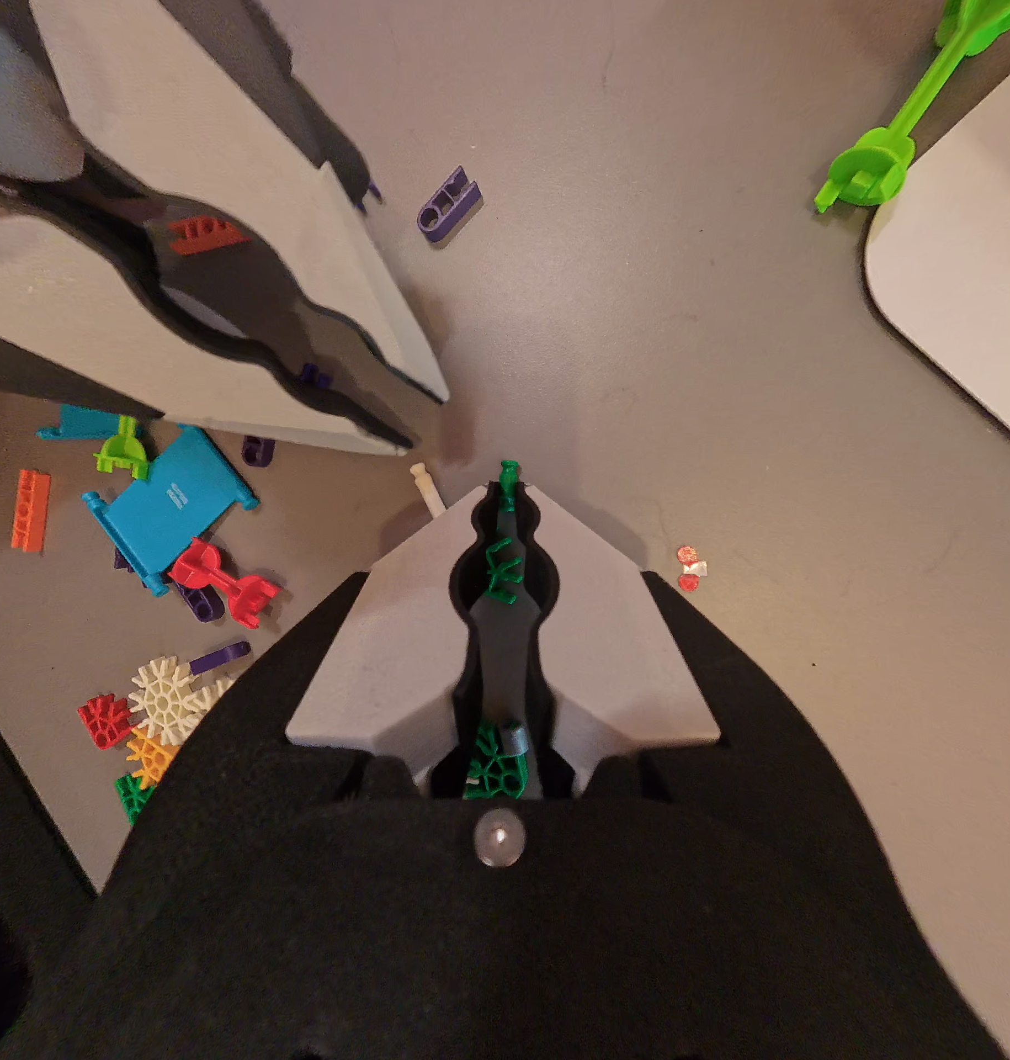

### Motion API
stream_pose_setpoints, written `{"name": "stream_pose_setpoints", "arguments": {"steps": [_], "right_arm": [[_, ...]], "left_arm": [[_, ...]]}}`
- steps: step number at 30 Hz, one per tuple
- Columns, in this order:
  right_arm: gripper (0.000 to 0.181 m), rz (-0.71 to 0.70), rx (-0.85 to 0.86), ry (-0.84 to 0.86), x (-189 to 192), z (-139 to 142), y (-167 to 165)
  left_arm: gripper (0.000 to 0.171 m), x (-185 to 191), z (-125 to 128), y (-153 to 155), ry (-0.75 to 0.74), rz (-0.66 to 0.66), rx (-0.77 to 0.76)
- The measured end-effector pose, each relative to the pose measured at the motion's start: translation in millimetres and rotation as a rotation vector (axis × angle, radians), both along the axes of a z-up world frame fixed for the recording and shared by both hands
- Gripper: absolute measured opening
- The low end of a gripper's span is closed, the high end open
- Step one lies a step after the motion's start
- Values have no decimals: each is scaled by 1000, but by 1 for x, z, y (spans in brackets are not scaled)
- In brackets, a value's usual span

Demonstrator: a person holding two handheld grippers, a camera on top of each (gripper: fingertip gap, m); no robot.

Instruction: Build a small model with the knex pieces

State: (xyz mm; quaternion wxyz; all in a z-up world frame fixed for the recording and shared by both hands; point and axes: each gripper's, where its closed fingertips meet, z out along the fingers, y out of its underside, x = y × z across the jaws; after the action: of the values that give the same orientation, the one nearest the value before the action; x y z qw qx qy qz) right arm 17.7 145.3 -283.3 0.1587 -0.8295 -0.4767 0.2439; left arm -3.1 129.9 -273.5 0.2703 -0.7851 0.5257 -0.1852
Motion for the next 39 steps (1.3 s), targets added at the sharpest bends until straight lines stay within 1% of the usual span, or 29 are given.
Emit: {"name": "stream_pose_setpoints", "arguments": {"steps": [5, 9, 13, 17, 25, 33, 39], "right_arm": [[3, -59, -124, 65, 1, 12, -10], [3, -95, -167, 46, 7, 11, -13], [3, -108, -173, 17, 7, 5, -17], [3, -123, -131, 0, 5, 5, -15], [3, -99, -74, -65, 8, 2, -17], [15, -75, -98, -58, 10, 7, -19], [11, -92, -150, -28, 16, 14, -13]], "left_arm": [[15, 5, -4, -9, -3, -12, -5], [16, 9, -7, -12, -13, -20, -9], [15, 10, -11, -14, -3, -27, -9], [11, 14, -14, -17, 2, -45, -16], [8, 15, -14, -17, 3, -56, -11], [9, 13, -14, -14, 8, -56, -4], [10, 13, -13, -13, -3, -56, 2]]}}
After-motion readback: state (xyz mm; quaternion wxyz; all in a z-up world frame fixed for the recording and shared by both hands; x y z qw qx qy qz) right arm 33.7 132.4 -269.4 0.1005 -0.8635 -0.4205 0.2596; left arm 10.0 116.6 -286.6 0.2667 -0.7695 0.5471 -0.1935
